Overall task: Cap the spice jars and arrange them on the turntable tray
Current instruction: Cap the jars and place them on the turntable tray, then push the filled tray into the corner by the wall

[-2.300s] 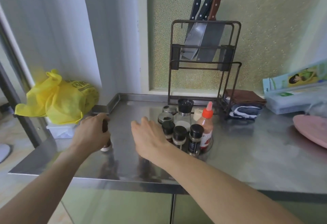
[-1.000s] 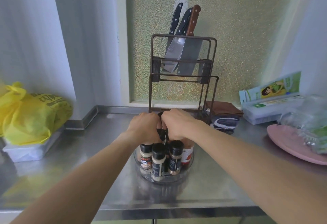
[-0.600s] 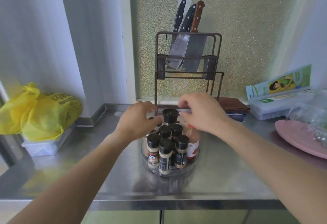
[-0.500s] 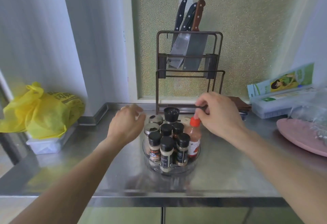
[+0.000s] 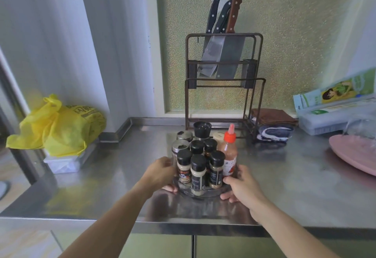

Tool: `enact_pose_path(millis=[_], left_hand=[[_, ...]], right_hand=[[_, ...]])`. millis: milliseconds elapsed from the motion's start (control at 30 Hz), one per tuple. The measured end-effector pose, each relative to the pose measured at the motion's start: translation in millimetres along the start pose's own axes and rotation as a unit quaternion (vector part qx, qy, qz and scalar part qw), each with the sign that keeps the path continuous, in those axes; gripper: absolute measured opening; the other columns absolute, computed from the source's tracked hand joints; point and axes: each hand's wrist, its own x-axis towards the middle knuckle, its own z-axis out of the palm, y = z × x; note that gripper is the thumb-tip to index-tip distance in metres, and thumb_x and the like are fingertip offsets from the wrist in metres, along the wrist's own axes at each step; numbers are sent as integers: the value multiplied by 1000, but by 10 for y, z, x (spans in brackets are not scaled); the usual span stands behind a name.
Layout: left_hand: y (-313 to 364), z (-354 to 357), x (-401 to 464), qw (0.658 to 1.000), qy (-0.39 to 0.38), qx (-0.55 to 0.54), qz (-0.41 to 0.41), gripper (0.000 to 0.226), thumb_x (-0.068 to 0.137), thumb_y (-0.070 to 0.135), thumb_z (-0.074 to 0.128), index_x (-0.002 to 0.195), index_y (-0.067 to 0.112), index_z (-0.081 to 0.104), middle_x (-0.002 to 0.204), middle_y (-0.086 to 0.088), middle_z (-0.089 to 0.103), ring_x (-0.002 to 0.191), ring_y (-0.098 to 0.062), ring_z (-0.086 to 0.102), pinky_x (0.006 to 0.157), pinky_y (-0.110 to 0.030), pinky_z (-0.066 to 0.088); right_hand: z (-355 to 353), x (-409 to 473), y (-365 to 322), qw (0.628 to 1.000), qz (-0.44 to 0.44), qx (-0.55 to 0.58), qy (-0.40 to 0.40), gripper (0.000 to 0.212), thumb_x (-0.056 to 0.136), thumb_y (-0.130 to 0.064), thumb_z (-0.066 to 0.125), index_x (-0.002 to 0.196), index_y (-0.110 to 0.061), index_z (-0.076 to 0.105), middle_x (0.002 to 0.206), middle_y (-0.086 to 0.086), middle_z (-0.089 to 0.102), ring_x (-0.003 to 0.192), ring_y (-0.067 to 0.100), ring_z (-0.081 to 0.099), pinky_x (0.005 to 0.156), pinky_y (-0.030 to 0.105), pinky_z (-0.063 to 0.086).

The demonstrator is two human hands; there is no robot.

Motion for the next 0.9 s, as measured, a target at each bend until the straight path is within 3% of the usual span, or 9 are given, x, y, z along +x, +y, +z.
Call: enact_pose_path(millis=[100,333,433,600,767,900], left_hand=[[-37,33,22,1000,6,-20,23,26,98,14,47,116,8,65,88,-22,78,68,-42,78,68,-52,66],[-225,-101,161,994,42,-92,32,21,95,12,53,108,9,69,91,-26,77,68,-47,76,63,-57,64],[-226,-337,290,992,85,-78,57,25,93,10,51,100,12,75,88,-14,80,65,-40,77,68,-52,66],[-165,-870,598,984,150,-72,62,24,95,13,56,85,11,77,71,-9,77,59,-35,76,64,-40,66],[-180,-1290,1084,981,180,-71,31,21,92,13,56,96,8,75,66,-6,78,60,-35,77,74,-45,67],[-238,-1461,1460,977,194,-85,4,29,89,5,49,108,4,70,67,-11,78,61,-37,77,71,-45,67]], right_hand=[[25,-23,-13,1000,-20,4,21,25,98,0,50,116,-18,50,86,2,69,58,29,72,59,37,60],[158,286,-126,997,-62,-36,-6,29,98,-5,47,120,-23,55,86,5,76,54,26,72,56,34,57],[386,539,-297,995,-80,-55,-33,27,97,-7,48,115,-26,57,85,3,77,57,27,74,67,41,60],[908,1067,-654,989,-105,-58,-86,22,100,-12,49,118,-22,58,88,2,76,59,25,74,61,32,56],[1459,1650,-932,983,-114,-83,-119,20,99,-14,45,114,-18,57,87,7,75,54,25,72,57,34,54],[1779,2033,-1042,980,-110,-98,-137,20,98,-16,46,111,-11,60,87,11,76,50,25,69,54,35,54]])
